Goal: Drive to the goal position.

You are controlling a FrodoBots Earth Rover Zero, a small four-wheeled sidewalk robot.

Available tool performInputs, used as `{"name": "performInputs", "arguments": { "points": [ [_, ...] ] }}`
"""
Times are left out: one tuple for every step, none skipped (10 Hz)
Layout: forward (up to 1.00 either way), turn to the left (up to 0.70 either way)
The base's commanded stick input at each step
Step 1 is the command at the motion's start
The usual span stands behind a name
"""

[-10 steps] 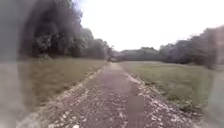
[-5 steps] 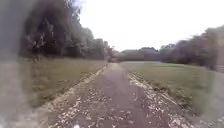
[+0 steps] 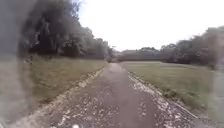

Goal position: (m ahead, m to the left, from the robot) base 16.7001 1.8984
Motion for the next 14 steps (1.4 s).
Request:
{"name": "performInputs", "arguments": {
  "points": [
    [1.0,0.0],
    [1.0,0.0],
    [1.0,0.0],
    [1.0,0.0],
    [1.0,0.0],
    [1.0,0.0],
    [1.0,0.0],
    [1.0,0.0],
    [1.0,0.0],
    [1.0,0.0],
    [1.0,0.0],
    [1.0,0.0],
    [1.0,0.0],
    [1.0,0.0]
  ]
}}
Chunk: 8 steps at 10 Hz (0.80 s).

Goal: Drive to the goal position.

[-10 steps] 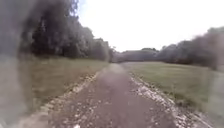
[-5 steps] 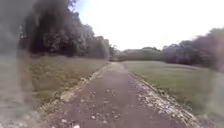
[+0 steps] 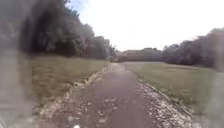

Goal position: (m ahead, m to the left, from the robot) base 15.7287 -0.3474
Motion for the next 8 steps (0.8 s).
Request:
{"name": "performInputs", "arguments": {
  "points": [
    [1.0,0.0],
    [1.0,0.0],
    [1.0,0.0],
    [1.0,0.0],
    [1.0,0.0],
    [1.0,-0.02],
    [1.0,-0.06],
    [1.0,-0.06]
  ]
}}
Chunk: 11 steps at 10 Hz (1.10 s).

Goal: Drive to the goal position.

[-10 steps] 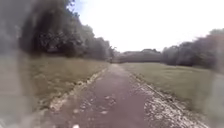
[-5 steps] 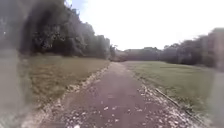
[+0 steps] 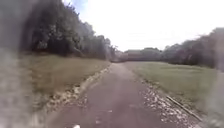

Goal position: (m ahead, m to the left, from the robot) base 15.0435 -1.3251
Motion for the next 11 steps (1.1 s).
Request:
{"name": "performInputs", "arguments": {
  "points": [
    [1.0,-0.05],
    [1.0,-0.01],
    [1.0,0.0],
    [1.0,0.0],
    [1.0,0.0],
    [1.0,0.0],
    [1.0,0.0],
    [1.0,0.0],
    [1.0,0.0],
    [1.0,0.0],
    [1.0,-0.05]
  ]
}}
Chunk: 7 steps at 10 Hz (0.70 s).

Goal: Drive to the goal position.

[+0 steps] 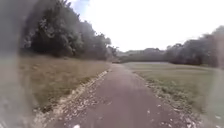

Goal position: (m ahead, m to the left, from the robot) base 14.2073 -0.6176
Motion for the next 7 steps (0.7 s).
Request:
{"name": "performInputs", "arguments": {
  "points": [
    [1.0,-0.08],
    [1.0,-0.12],
    [1.0,-0.16],
    [1.0,-0.18],
    [1.0,-0.19],
    [1.0,-0.19],
    [1.0,-0.14]
  ]
}}
